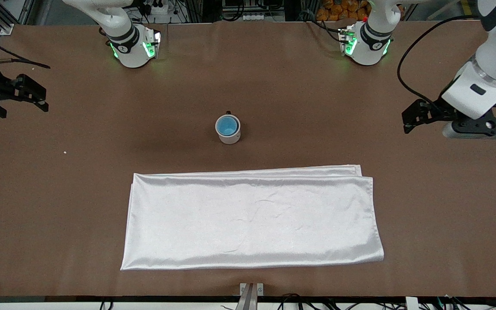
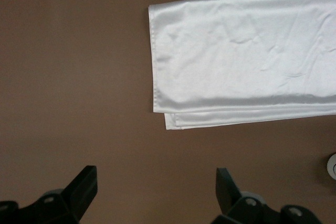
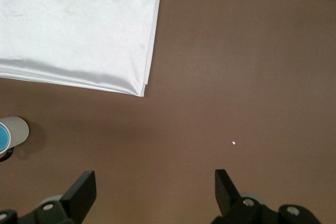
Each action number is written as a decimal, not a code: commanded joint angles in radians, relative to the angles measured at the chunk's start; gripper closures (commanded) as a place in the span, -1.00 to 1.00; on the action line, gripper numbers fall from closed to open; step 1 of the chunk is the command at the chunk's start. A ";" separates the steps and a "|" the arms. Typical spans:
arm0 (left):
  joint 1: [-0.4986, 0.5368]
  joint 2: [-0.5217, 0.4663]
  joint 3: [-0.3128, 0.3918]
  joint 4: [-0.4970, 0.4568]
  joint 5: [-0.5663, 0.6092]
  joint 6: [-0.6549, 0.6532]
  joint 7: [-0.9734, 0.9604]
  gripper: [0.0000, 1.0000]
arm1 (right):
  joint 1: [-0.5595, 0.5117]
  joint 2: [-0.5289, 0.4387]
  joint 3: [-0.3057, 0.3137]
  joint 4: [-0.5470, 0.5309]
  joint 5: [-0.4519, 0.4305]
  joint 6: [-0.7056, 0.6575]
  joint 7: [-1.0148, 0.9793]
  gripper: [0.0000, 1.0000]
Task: Place blue cup into white mug on table
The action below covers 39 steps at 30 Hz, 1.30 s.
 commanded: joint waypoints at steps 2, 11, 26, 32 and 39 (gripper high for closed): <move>0.004 -0.043 0.054 -0.041 -0.027 -0.022 0.105 -1.00 | 0.000 0.005 0.006 0.014 0.001 -0.043 0.091 -1.00; 0.031 -0.089 0.061 -0.102 -0.028 -0.022 0.121 -1.00 | -0.012 0.005 -0.003 0.016 0.125 -0.102 0.169 -1.00; 0.066 -0.159 0.062 -0.211 -0.030 0.055 0.132 -1.00 | -0.002 0.005 0.001 0.019 0.034 -0.099 0.145 -1.00; 0.066 -0.179 0.061 -0.229 -0.030 0.075 0.132 -1.00 | -0.005 0.005 0.000 0.020 0.038 -0.099 0.144 -1.00; 0.066 -0.181 0.062 -0.229 -0.037 0.076 0.132 -1.00 | -0.006 0.008 0.000 0.020 0.038 -0.092 0.146 -1.00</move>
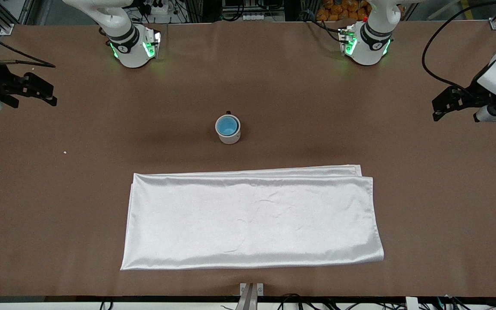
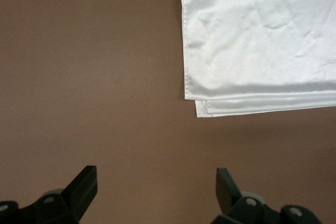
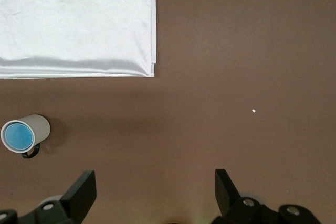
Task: Place blue cup into white mug on table
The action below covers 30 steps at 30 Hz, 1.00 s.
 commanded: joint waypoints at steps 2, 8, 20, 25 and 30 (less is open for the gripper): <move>0.010 -0.034 0.001 -0.035 -0.032 0.021 0.026 -1.00 | -0.006 0.008 0.003 0.020 -0.011 -0.009 0.001 -1.00; -0.001 -0.032 0.010 -0.032 -0.032 0.021 0.026 -1.00 | -0.006 0.009 0.003 0.016 -0.012 -0.010 0.001 -1.00; -0.023 -0.027 0.021 -0.024 -0.032 0.021 0.017 -1.00 | -0.009 0.018 0.003 0.011 -0.007 -0.013 0.007 -1.00; -0.023 -0.029 0.021 -0.024 -0.045 0.019 0.005 -1.00 | -0.009 0.028 0.003 0.011 -0.007 -0.010 0.004 -1.00; -0.023 -0.031 0.021 -0.024 -0.072 0.011 -0.029 -1.00 | -0.010 0.032 0.004 0.011 -0.007 -0.009 0.001 -1.00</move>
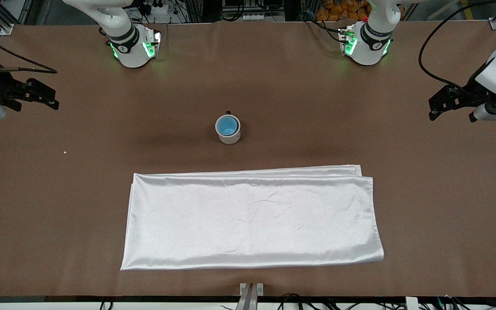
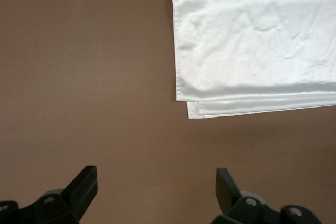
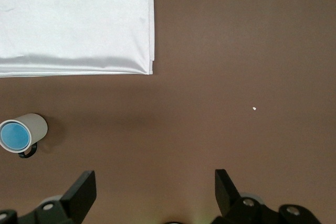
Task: Place blue cup into white mug on table
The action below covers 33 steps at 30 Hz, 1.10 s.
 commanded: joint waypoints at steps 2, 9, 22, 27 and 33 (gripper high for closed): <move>-0.008 -0.028 0.012 -0.021 -0.038 0.000 -0.027 -1.00 | -0.007 0.017 0.007 0.012 -0.007 -0.007 0.002 -1.00; -0.009 -0.045 0.012 -0.021 -0.038 -0.032 -0.036 -1.00 | -0.004 0.033 0.007 0.012 -0.007 -0.004 0.001 -1.00; -0.014 -0.062 0.012 -0.018 -0.028 -0.055 -0.048 -1.00 | -0.008 0.030 0.007 0.019 -0.005 -0.010 -0.001 -1.00; -0.014 -0.062 0.010 -0.016 -0.027 -0.055 -0.042 -1.00 | -0.008 0.025 0.007 0.019 -0.007 -0.010 0.001 -1.00; -0.014 -0.062 0.009 -0.016 -0.027 -0.057 -0.039 -1.00 | -0.008 0.020 0.007 0.019 -0.007 -0.009 -0.001 -1.00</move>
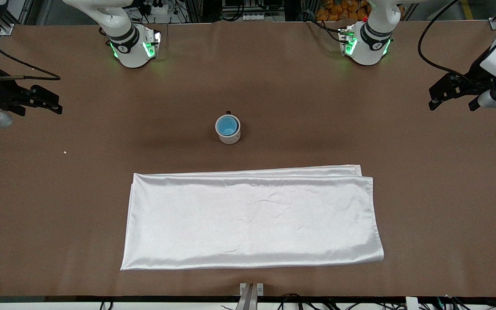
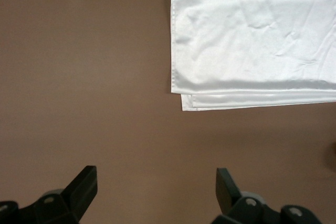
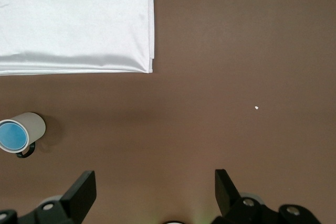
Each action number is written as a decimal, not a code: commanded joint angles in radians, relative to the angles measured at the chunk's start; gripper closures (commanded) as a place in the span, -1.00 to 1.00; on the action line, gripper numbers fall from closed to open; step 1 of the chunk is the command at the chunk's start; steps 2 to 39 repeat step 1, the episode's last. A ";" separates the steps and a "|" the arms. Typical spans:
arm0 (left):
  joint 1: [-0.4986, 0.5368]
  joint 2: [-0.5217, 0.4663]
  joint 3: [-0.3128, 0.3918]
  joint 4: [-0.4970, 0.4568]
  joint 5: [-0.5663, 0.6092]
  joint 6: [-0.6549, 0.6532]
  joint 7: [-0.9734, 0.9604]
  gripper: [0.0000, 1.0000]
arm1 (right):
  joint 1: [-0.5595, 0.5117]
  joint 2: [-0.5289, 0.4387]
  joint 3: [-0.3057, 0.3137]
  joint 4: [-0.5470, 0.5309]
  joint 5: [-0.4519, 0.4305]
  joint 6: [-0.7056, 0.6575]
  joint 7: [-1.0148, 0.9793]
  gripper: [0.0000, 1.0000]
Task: Place blue cup into white mug on table
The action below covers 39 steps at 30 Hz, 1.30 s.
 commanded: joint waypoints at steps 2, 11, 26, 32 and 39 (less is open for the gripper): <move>-0.009 -0.021 0.008 -0.016 -0.012 -0.007 -0.003 -1.00 | -0.008 -0.009 0.006 0.012 -0.007 -0.008 -0.001 -1.00; -0.009 -0.021 0.008 -0.016 -0.012 -0.007 -0.003 -1.00 | -0.008 -0.009 0.006 0.012 -0.007 -0.008 -0.001 -1.00; -0.009 -0.021 0.008 -0.016 -0.012 -0.007 -0.003 -1.00 | -0.008 -0.009 0.006 0.012 -0.007 -0.008 -0.001 -1.00; -0.009 -0.021 0.008 -0.016 -0.012 -0.007 -0.003 -1.00 | -0.008 -0.009 0.006 0.012 -0.007 -0.008 -0.001 -1.00; -0.009 -0.021 0.008 -0.016 -0.012 -0.007 -0.003 -1.00 | -0.008 -0.009 0.006 0.012 -0.007 -0.008 -0.001 -1.00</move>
